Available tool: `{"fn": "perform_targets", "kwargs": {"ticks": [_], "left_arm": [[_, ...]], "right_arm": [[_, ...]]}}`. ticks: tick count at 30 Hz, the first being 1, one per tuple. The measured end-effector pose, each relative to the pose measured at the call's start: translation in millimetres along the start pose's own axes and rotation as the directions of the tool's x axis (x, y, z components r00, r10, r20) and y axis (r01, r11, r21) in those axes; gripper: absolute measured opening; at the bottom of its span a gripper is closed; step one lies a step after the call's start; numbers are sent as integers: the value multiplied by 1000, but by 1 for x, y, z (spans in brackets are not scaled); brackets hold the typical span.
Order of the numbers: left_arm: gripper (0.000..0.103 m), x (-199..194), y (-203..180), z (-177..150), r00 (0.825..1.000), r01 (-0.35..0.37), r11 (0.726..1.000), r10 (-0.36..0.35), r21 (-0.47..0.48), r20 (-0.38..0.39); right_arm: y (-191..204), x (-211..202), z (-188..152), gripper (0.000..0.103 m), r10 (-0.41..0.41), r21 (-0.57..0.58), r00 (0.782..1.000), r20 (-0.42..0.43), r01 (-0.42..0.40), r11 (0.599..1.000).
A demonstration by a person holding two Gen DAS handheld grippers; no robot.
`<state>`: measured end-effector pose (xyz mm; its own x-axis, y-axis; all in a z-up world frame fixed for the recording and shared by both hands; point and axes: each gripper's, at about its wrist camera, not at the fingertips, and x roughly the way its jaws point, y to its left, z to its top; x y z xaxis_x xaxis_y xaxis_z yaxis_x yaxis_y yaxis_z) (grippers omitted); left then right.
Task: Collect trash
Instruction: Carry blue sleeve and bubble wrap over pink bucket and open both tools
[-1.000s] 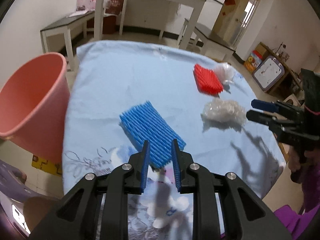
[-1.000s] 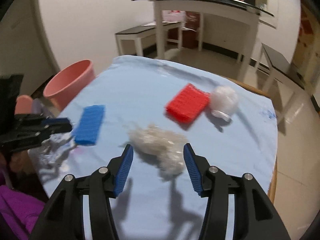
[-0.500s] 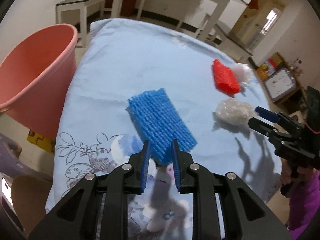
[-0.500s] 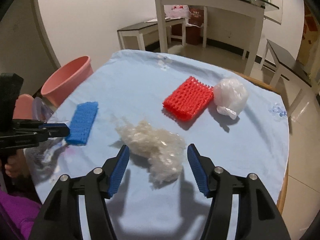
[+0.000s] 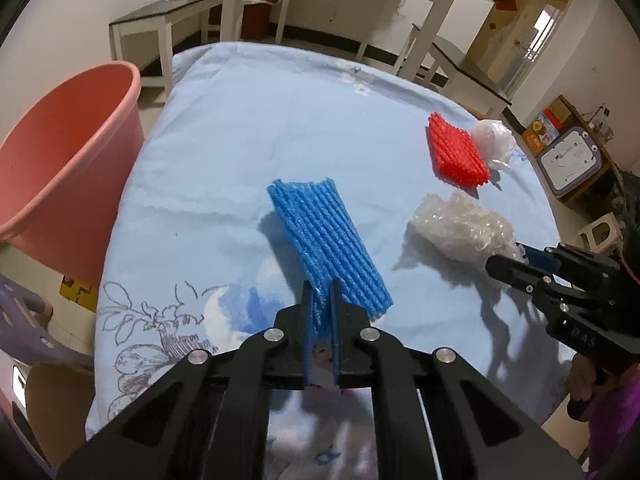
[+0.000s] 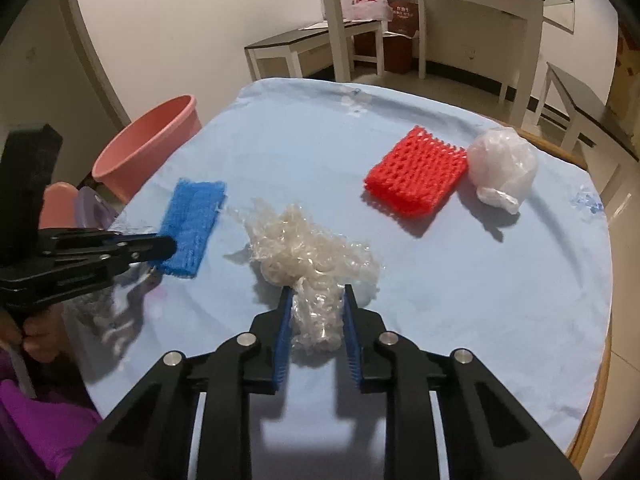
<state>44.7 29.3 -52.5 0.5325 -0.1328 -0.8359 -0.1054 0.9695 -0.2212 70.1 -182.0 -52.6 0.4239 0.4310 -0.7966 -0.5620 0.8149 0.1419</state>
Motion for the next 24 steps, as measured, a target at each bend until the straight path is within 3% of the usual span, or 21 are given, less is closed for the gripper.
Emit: {"fn": "perform_targets", "kwargs": {"ticks": [5, 9, 16, 24], "left_arm": [[5, -22, 4, 8, 995, 3, 1000, -4, 12, 101], [5, -43, 10, 18, 982, -35, 999, 30, 22, 184], [5, -85, 44, 37, 942, -114, 993, 116, -25, 316], [6, -114, 100, 48, 903, -185, 976, 215, -115, 373]], "right_arm": [[13, -11, 13, 21, 27, 26, 998, 56, -28, 999], [29, -15, 31, 21, 49, 24, 994, 100, -52, 998], [77, -7, 87, 21, 124, -2, 981, 150, -125, 992], [150, 17, 148, 21, 204, -84, 965, 163, -192, 978]]}}
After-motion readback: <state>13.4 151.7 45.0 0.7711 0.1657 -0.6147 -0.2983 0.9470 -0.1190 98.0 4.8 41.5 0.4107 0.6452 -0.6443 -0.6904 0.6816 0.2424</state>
